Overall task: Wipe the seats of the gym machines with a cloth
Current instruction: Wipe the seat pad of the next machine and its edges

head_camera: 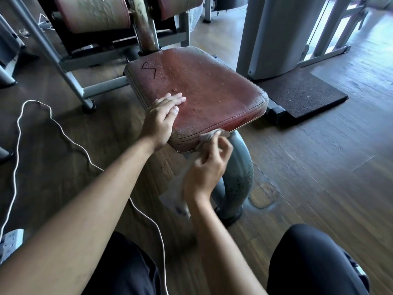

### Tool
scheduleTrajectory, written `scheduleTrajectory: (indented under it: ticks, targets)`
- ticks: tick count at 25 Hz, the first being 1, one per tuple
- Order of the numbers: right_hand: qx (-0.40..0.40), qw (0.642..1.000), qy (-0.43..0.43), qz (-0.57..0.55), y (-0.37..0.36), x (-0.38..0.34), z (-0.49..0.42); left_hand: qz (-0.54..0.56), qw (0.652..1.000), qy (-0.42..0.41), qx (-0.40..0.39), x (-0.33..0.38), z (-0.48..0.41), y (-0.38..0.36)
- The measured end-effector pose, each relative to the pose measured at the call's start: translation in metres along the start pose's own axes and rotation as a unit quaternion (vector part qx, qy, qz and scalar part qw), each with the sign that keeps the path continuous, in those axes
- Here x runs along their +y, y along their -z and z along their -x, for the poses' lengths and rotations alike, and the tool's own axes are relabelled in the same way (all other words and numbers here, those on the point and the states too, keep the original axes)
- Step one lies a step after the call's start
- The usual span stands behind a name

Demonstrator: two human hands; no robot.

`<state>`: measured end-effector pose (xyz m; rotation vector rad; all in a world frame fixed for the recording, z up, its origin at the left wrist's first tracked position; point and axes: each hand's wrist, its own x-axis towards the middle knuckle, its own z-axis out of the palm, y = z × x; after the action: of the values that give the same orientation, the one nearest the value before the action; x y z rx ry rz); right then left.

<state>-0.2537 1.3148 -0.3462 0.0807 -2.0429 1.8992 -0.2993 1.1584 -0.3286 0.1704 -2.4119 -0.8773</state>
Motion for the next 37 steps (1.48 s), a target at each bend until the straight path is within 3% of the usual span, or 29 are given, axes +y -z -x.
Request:
scheduleTrajectory:
  ticks: [3,8,13,19,22,26,28,33,37]
  targets:
    - [0.035,0.999,-0.034,0.021,0.0,-0.002,-0.013,0.008,1.0,-0.001,0.01,0.003,0.001,-0.002]
    - [-0.023,1.0,-0.004,0.0,0.003,-0.015,0.027,-0.006,1.0,-0.004,0.014,0.01,0.001,0.002]
    - [0.022,0.999,-0.029,0.033,0.002,-0.008,-0.016,-0.01,1.0,-0.002,0.027,0.012,0.0,-0.001]
    - [0.012,0.999,-0.039,0.006,0.019,-0.009,-0.004,-0.053,0.998,-0.015,0.029,0.016,-0.003,0.001]
    - [0.062,0.996,-0.056,0.0,0.032,-0.004,-0.044,-0.083,0.996,-0.03,0.025,0.02,-0.002,0.002]
    - [0.046,0.996,-0.072,0.017,0.034,0.014,-0.123,-0.105,0.994,0.021,-0.003,0.041,-0.023,-0.001]
    - [0.049,0.996,-0.074,0.014,0.029,0.015,-0.121,-0.091,0.995,0.04,-0.023,0.056,-0.033,-0.011]
    - [0.01,1.0,0.014,-0.009,0.019,0.006,-0.053,-0.082,0.996,0.014,0.04,0.057,-0.03,-0.019]
    - [0.059,0.997,-0.056,-0.007,0.017,0.027,-0.116,-0.082,0.995,0.03,0.047,0.061,-0.029,-0.019]
